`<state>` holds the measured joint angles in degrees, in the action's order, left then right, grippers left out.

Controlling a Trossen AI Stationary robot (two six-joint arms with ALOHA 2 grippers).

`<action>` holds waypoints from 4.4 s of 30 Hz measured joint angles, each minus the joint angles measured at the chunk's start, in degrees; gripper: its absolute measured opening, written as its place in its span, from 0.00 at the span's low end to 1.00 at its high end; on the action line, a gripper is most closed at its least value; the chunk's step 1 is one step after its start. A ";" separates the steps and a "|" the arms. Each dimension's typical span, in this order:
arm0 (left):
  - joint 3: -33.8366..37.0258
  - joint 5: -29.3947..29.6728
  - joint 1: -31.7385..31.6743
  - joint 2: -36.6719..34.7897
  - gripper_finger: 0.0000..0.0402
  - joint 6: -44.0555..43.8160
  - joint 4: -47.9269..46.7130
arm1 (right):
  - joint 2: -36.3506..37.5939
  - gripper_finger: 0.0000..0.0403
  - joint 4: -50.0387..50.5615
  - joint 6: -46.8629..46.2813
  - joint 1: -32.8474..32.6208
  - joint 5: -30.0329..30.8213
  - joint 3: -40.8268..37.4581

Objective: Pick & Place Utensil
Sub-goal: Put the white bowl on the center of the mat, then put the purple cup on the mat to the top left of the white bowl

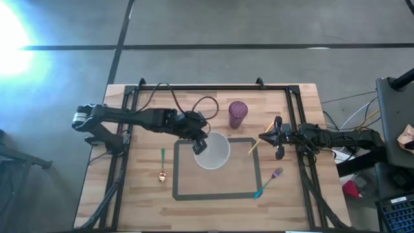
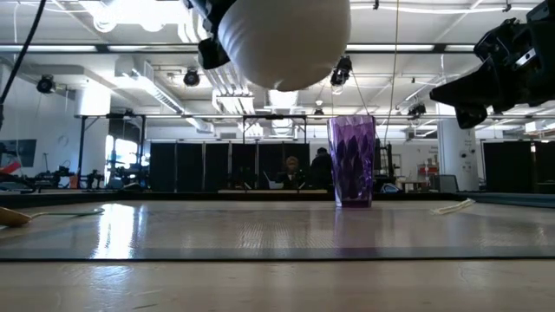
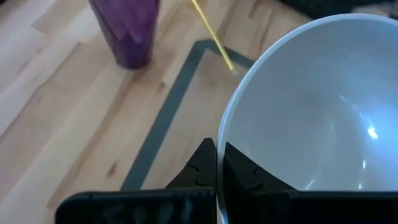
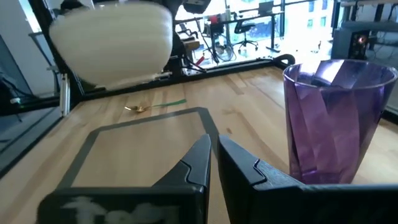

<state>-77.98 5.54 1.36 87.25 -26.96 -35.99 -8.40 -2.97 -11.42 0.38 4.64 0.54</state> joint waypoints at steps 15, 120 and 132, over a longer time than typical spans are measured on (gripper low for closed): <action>-6.01 -0.02 3.35 8.88 0.01 -1.24 -9.20 | -0.01 0.07 1.54 -2.12 0.00 -0.10 0.02; -1.03 -4.83 0.97 4.73 0.34 7.98 -3.44 | 0.01 0.37 -7.58 -4.51 0.04 2.71 0.88; 14.75 0.80 1.01 -6.84 0.34 7.80 11.64 | -3.21 0.40 7.58 -4.85 0.15 9.40 15.79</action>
<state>-63.23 6.34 2.37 80.41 -19.16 -24.35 -11.60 4.61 -16.27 0.54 14.04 16.32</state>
